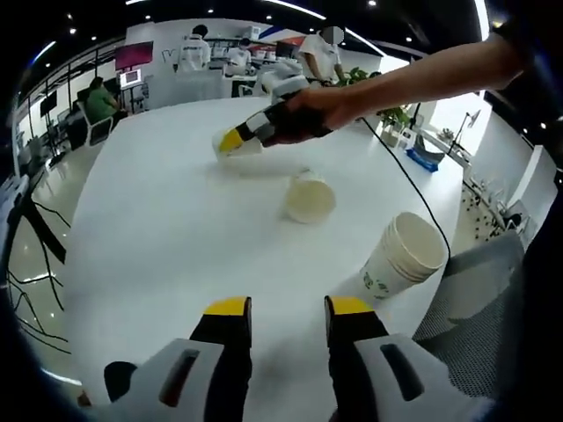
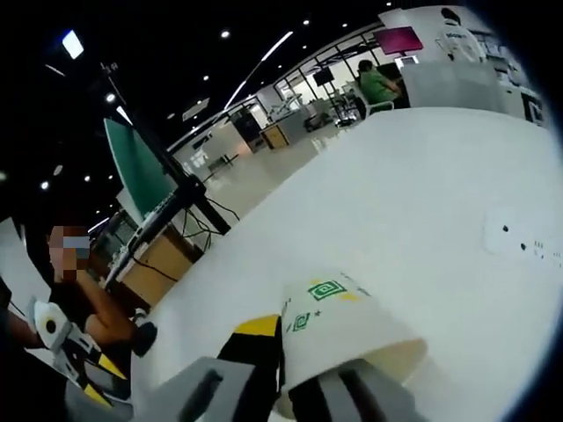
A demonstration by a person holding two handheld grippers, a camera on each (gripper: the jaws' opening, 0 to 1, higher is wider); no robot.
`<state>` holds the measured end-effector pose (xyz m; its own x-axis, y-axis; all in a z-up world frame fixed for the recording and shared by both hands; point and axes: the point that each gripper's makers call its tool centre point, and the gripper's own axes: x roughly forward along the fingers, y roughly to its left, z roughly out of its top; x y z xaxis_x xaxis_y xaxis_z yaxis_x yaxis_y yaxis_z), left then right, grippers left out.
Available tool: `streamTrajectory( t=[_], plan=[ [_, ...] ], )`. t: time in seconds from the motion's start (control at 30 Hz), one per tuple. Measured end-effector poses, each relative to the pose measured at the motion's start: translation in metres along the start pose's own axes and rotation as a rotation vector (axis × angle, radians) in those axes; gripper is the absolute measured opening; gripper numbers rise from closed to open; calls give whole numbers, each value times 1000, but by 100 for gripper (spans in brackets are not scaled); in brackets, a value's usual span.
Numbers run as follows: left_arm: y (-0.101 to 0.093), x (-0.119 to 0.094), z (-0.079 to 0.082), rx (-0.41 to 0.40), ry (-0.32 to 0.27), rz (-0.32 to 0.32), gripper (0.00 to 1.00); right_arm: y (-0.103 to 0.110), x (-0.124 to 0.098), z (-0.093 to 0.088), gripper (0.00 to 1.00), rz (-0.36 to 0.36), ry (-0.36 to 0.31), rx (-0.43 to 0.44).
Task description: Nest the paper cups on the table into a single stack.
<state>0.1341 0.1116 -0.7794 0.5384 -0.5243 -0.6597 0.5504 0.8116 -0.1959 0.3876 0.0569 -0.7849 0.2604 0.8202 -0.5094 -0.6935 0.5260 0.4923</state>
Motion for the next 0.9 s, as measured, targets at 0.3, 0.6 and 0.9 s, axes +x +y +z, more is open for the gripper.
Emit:
streamTrajectory(
  t=[0.3, 0.6, 0.9],
  plan=[
    [-10, 9, -2, -6, 3, -26, 31, -2, -34, 8, 0, -50, 2, -26],
    [-18, 9, -6, -4, 5, -47, 31, 6, -85, 5, 0, -102, 53, -94],
    [-25, 3, -14, 3, 7, -61, 31, 20, -124, -30, 0, -133, 241, -275]
  ],
)
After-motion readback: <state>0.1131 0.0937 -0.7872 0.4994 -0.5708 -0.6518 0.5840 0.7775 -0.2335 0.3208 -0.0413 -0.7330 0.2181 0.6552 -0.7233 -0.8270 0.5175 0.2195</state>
